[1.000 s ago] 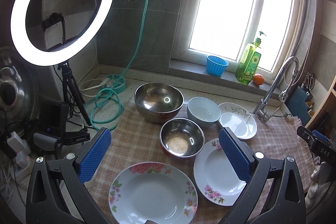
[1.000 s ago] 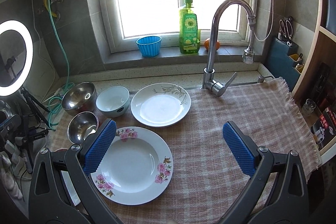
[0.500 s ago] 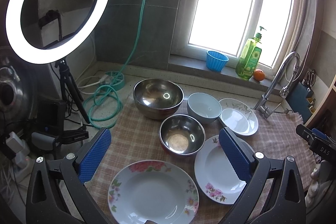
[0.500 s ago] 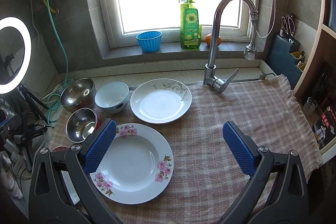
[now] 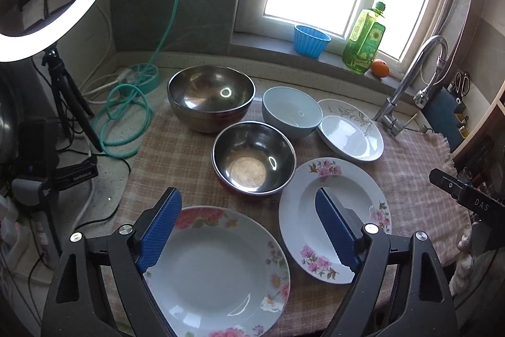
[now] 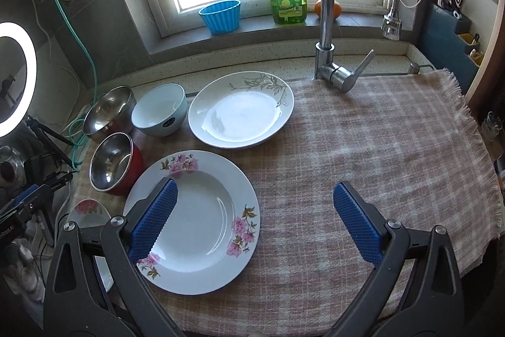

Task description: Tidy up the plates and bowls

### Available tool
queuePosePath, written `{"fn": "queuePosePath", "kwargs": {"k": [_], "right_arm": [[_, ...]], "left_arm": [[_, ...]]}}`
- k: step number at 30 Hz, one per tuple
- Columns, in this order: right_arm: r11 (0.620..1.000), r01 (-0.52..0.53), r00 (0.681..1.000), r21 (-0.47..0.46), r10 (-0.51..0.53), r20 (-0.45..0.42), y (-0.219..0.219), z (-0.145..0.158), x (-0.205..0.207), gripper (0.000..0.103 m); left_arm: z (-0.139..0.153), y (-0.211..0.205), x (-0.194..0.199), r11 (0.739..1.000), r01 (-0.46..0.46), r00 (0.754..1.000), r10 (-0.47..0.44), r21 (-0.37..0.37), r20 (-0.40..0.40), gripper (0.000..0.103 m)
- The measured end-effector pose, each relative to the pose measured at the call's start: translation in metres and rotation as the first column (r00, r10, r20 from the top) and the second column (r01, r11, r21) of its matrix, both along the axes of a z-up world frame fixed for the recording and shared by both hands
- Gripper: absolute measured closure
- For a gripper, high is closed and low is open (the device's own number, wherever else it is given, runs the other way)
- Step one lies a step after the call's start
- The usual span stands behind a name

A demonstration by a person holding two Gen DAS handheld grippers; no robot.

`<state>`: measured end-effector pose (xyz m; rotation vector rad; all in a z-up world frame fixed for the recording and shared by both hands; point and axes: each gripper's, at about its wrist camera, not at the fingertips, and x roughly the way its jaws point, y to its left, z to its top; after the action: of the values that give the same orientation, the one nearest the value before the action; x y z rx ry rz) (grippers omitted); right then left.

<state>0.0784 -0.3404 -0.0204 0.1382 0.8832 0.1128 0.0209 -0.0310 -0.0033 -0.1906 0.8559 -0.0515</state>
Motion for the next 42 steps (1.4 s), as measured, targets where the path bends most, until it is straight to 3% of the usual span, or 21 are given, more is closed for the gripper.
{"fn": "queuePosePath", "kwargs": {"k": [3,5,9,13,16,26,37,42], "right_arm": [[0.999,-0.017,0.997,0.049,0.021,-0.080,-0.010,-0.021,0.011,0.018],[0.994,-0.033,0.990,0.100,0.046,-0.133,-0.014,-0.035,0.018,0.025],[0.989,-0.047,0.976,0.140,0.076,-0.205,-0.019,-0.055,0.025,0.045],[0.980,-0.062,0.961,0.190,0.110,-0.254,-0.022,-0.071,0.031,0.048],[0.973,-0.072,0.949,0.218,0.133,-0.285,-0.023,-0.080,0.036,0.058],[0.958,-0.102,0.918,0.266,0.194,-0.345,-0.023,-0.099,0.051,0.061],[0.931,-0.150,0.883,0.334,0.278,-0.377,-0.021,-0.111,0.065,0.077],[0.924,-0.176,0.874,0.340,0.306,-0.378,-0.021,-0.111,0.066,0.079]], "left_arm": [[-0.014,-0.005,0.009,0.999,0.026,0.998,-0.029,-0.048,-0.058,0.027],[-0.023,-0.009,0.016,0.996,0.048,0.994,-0.056,-0.078,-0.097,0.042],[-0.043,-0.023,0.027,0.990,0.093,0.979,-0.111,-0.109,-0.173,0.054],[-0.058,-0.032,0.037,0.982,0.105,0.962,-0.140,-0.154,-0.235,0.062],[-0.068,-0.039,0.046,0.981,0.116,0.950,-0.156,-0.155,-0.272,0.071],[-0.081,-0.045,0.059,0.982,0.102,0.932,-0.150,-0.157,-0.330,0.072],[-0.083,-0.044,0.067,0.991,0.045,0.935,-0.086,-0.127,-0.343,0.076],[-0.088,-0.042,0.064,0.990,0.042,0.927,-0.089,-0.137,-0.363,0.080]]}}
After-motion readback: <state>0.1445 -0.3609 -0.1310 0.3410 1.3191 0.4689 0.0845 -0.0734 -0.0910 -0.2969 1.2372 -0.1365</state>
